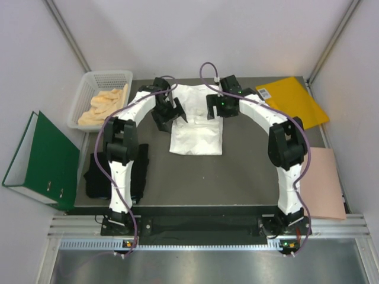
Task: Fold and stack the t-shirts
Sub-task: Fold the folded rectangular tshirt in 1/3 of the way, then grab one side of the 2/3 rectangular tshirt with both arms
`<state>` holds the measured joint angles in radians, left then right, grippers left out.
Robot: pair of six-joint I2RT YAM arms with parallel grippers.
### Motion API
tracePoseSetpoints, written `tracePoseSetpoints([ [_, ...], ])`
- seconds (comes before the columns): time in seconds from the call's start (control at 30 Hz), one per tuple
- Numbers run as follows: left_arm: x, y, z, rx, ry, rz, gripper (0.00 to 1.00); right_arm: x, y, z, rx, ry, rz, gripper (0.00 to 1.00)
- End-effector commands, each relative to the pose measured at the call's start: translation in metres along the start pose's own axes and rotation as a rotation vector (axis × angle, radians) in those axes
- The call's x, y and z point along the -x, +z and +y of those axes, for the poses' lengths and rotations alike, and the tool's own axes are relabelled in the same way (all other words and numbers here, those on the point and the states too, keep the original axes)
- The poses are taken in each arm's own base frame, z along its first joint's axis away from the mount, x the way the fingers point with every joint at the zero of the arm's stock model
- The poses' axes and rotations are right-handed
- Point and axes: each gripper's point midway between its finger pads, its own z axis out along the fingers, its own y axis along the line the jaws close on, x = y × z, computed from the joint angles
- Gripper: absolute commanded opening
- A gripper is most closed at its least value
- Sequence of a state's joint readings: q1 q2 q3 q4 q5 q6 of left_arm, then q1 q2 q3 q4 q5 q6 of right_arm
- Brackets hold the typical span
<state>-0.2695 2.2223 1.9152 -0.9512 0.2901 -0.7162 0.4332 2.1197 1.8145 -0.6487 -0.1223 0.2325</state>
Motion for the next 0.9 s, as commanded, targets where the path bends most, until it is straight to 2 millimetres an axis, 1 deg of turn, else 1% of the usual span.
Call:
tracePoseSetpoints([
  [0.0, 0.017, -0.05, -0.034, -0.14, 0.107, -0.127, 0.99, 0.074, -0.073, -0.002, -0.092, -0.068, -0.34, 1.0],
  [0.03, 0.02, -0.06, -0.04, -0.169, 0.131, -0.165, 0.99, 0.074, -0.084, 0.0, -0.092, -0.081, -0.355, 1.0],
  [0.07, 0.015, -0.056, -0.033, -0.159, 0.144, -0.157, 0.99, 0.072, -0.086, 0.005, -0.07, -0.089, -0.347, 1.0],
  [0.1, 0.015, -0.057, -0.03, -0.154, 0.151, -0.17, 0.99, 0.064, -0.086, 0.008, -0.064, -0.095, -0.32, 1.0],
  [0.13, 0.012, -0.056, -0.026, -0.155, 0.158, -0.175, 0.99, 0.059, -0.085, 0.01, -0.055, -0.098, -0.299, 0.99],
  [0.17, 0.011, -0.055, -0.023, -0.151, 0.17, -0.177, 0.99, 0.051, -0.082, 0.019, -0.009, -0.11, -0.27, 1.0],
  [0.2, 0.01, -0.053, -0.019, -0.143, 0.169, -0.175, 0.99, 0.041, -0.078, 0.022, 0.003, -0.111, -0.233, 0.98],
  [0.23, 0.006, -0.048, -0.013, -0.129, 0.165, -0.158, 0.99, 0.032, -0.072, 0.025, 0.02, -0.11, -0.2, 0.93],
  [0.27, 0.005, -0.045, -0.01, -0.126, 0.173, -0.153, 0.99, 0.025, -0.068, 0.032, 0.071, -0.111, -0.174, 0.73],
  [0.3, 0.003, -0.041, -0.008, -0.124, 0.176, -0.14, 0.99, 0.019, -0.065, 0.036, 0.09, -0.091, -0.154, 0.58],
  [0.33, -0.001, -0.035, -0.003, -0.118, 0.174, -0.123, 0.99, 0.002, -0.057, 0.033, 0.082, -0.065, -0.087, 0.43],
  [0.37, -0.003, -0.033, -0.001, -0.116, 0.181, -0.112, 0.99, -0.008, -0.053, 0.028, 0.063, -0.038, -0.053, 0.2],
  [0.4, -0.006, -0.027, 0.004, -0.1, 0.178, -0.089, 0.99, -0.022, -0.049, 0.021, 0.048, 0.007, -0.004, 0.17],
  [0.43, -0.007, -0.024, 0.01, -0.072, 0.177, -0.084, 0.99, -0.038, -0.047, 0.018, 0.049, 0.03, 0.059, 0.17],
  [0.47, -0.01, -0.022, 0.018, -0.043, 0.176, -0.065, 0.99, -0.049, -0.045, 0.015, 0.051, 0.052, 0.091, 0.24],
  [0.5, -0.012, -0.017, 0.024, -0.025, 0.175, -0.049, 0.99, -0.063, -0.043, 0.009, 0.057, 0.085, 0.136, 0.3],
  [0.53, -0.015, -0.013, 0.029, -0.015, 0.18, -0.035, 0.99, -0.072, -0.045, 0.012, 0.089, 0.105, 0.169, 0.38],
  [0.57, -0.019, -0.01, 0.032, -0.013, 0.177, -0.012, 0.99, -0.077, -0.047, 0.009, 0.098, 0.13, 0.185, 0.5],
  [0.6, -0.023, -0.006, 0.034, -0.025, 0.169, 0.012, 0.99, -0.086, -0.047, 0.009, 0.105, 0.158, 0.209, 0.53],
  [0.63, -0.03, 0.0, 0.038, -0.036, 0.155, 0.043, 0.99, -0.089, -0.05, 0.012, 0.128, 0.173, 0.22, 0.58],
  [0.67, -0.036, 0.003, 0.036, -0.061, 0.147, 0.066, 0.98, -0.091, -0.05, 0.013, 0.137, 0.186, 0.226, 0.6],
  [0.7, -0.036, 0.005, 0.034, -0.081, 0.145, 0.061, 0.95, -0.098, -0.048, 0.015, 0.144, 0.206, 0.247, 0.61],
  [0.73, -0.044, 0.011, 0.039, -0.083, 0.125, 0.085, 0.93, -0.102, -0.047, 0.017, 0.161, 0.216, 0.264, 0.62],
  [0.77, -0.048, 0.013, 0.038, -0.098, 0.116, 0.103, 0.92, -0.106, -0.044, 0.018, 0.163, 0.239, 0.279, 0.62],
  [0.8, -0.051, 0.017, 0.04, -0.104, 0.108, 0.113, 0.86, -0.115, -0.036, 0.018, 0.167, 0.253, 0.318, 0.61],
  [0.87, -0.061, 0.022, 0.041, -0.118, 0.084, 0.157, 0.81, -0.127, -0.031, 0.025, 0.205, 0.277, 0.375, 0.62],
])
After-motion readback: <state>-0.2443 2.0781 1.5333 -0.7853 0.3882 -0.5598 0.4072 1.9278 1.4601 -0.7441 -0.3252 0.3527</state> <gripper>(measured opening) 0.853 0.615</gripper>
